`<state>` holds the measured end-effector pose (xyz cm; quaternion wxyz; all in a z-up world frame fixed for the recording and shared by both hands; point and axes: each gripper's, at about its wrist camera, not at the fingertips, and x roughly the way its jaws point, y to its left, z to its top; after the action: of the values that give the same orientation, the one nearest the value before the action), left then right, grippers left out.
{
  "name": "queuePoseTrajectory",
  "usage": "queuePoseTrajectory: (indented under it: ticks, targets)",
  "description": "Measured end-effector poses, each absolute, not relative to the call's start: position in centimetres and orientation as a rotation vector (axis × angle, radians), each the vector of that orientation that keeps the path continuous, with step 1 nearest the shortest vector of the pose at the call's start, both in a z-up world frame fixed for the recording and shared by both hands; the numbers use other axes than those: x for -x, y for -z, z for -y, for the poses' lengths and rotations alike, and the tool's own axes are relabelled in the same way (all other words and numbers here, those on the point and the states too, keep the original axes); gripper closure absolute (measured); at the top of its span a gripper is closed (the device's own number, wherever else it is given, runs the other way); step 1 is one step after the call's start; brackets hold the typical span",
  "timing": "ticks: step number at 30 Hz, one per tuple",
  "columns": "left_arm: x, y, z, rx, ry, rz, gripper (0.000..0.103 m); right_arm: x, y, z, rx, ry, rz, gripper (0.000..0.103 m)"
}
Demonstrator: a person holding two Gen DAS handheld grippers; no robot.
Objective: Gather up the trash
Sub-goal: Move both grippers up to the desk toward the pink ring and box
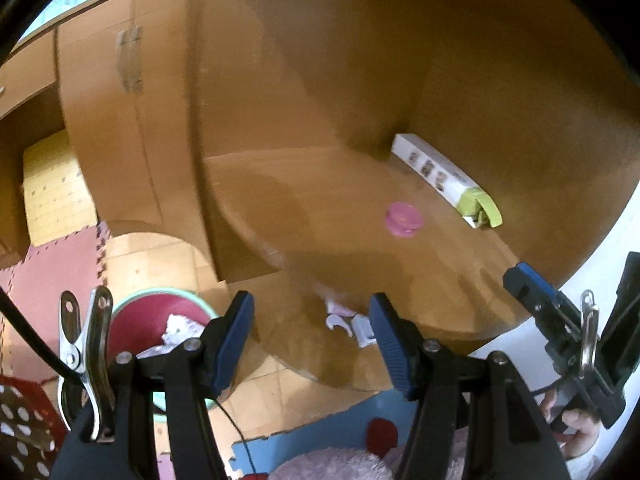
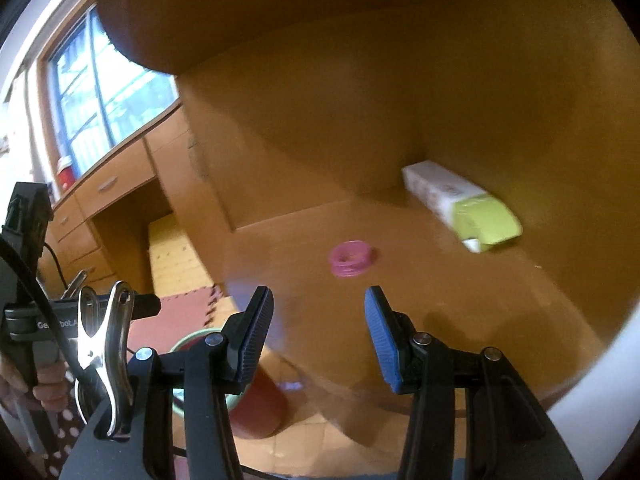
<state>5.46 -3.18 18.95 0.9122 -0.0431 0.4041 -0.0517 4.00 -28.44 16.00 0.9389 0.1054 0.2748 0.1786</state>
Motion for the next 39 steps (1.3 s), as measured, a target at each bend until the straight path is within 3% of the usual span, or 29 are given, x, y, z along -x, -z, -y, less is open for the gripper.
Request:
queuePoseTrajectory:
  ticks: [19,36,39]
  targets:
    - [-15.5,-14.8,13.8,-0.046,0.177,-0.823,0.040,-5.1,-13.7,32.4,-0.285,-0.298,-0.578,0.054]
    - [-19.1,-12.3,16.3,-0.095,0.137,-0.849,0.040,-5.9,-13.1,33.4,-0.345,-0.292,-0.603,0.054]
    - [-19.4,-12.0,16.1,-0.086,0.133,-0.845,0.046,-5.9,-13.0,33.4,-0.345,-0.290,-0.608,0.054]
